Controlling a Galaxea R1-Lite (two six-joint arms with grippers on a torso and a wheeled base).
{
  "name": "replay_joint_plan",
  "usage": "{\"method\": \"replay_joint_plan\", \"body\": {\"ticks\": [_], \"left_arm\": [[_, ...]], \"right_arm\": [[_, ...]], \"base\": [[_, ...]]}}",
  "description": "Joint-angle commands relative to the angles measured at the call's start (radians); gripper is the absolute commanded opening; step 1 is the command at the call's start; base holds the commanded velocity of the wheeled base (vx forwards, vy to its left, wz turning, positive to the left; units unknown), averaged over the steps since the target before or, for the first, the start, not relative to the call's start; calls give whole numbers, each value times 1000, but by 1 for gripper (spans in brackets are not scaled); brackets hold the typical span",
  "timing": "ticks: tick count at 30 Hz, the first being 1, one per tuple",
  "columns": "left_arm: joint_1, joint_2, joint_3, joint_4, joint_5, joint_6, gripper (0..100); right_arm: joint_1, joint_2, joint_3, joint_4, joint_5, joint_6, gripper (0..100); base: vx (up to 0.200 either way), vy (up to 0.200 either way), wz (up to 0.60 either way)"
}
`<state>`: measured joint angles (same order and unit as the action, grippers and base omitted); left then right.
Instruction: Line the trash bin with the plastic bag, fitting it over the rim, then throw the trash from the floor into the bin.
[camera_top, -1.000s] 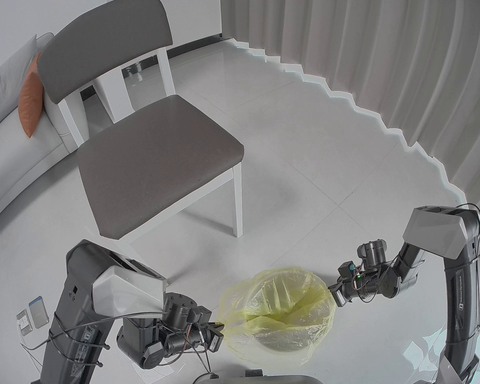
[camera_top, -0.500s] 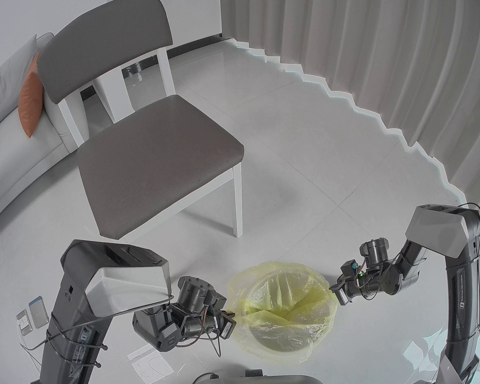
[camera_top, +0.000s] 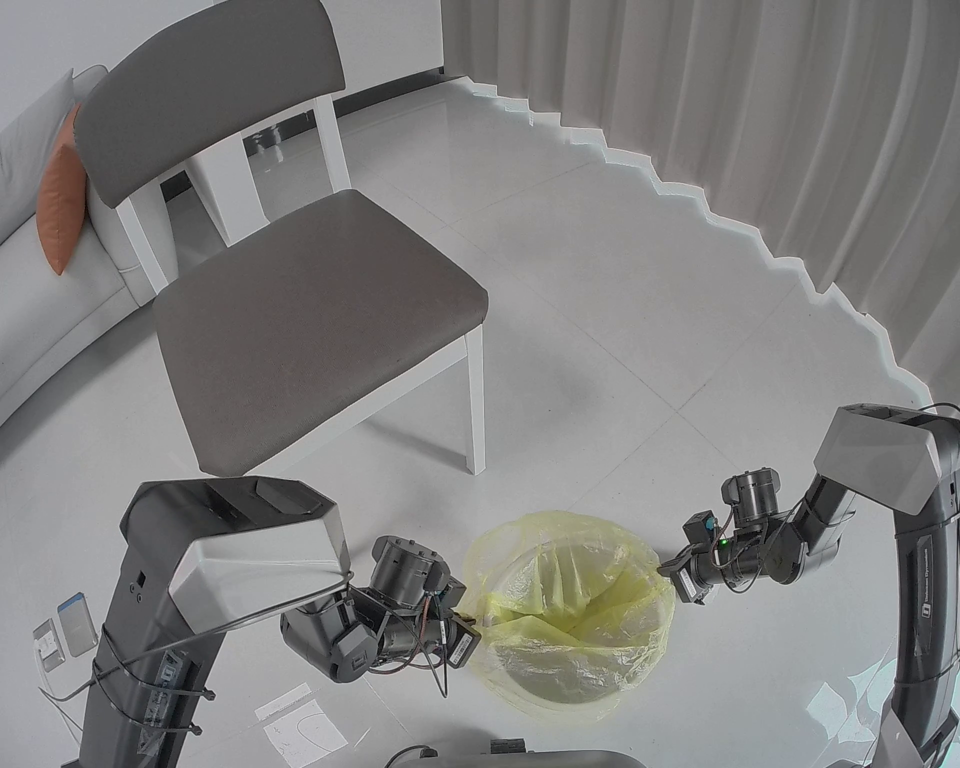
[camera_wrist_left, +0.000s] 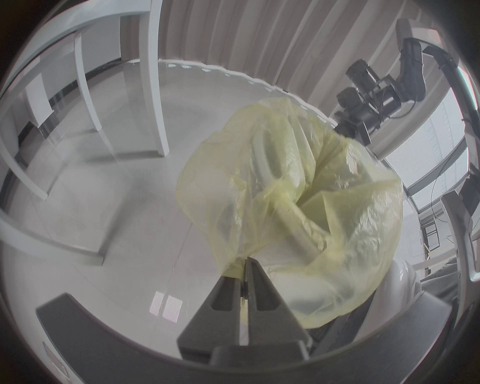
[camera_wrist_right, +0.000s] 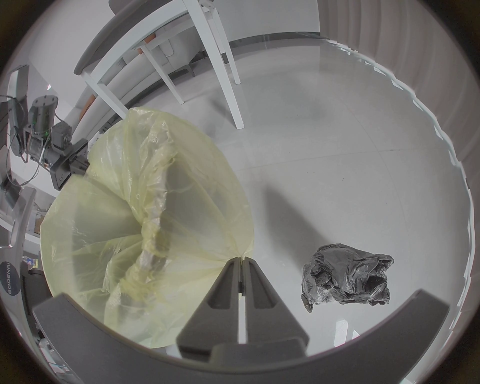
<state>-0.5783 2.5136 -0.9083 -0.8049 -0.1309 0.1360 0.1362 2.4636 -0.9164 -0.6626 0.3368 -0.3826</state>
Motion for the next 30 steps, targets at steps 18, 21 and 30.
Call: {"method": "replay_joint_plan", "body": {"ticks": [18,21,30], "left_arm": [[49,-47,91,47,4,77,0],[51,-47,88,47,4,76,0],[55,-55,124,43,4,63,100]], "right_arm": [[-10,-25,4,27,1,-4,0],[-10,-26,10,27,1,-7,0],[-17,-29,21,23,1,-7,0]], "base": [[0,0,0],[0,0,0],[0,0,0]]}}
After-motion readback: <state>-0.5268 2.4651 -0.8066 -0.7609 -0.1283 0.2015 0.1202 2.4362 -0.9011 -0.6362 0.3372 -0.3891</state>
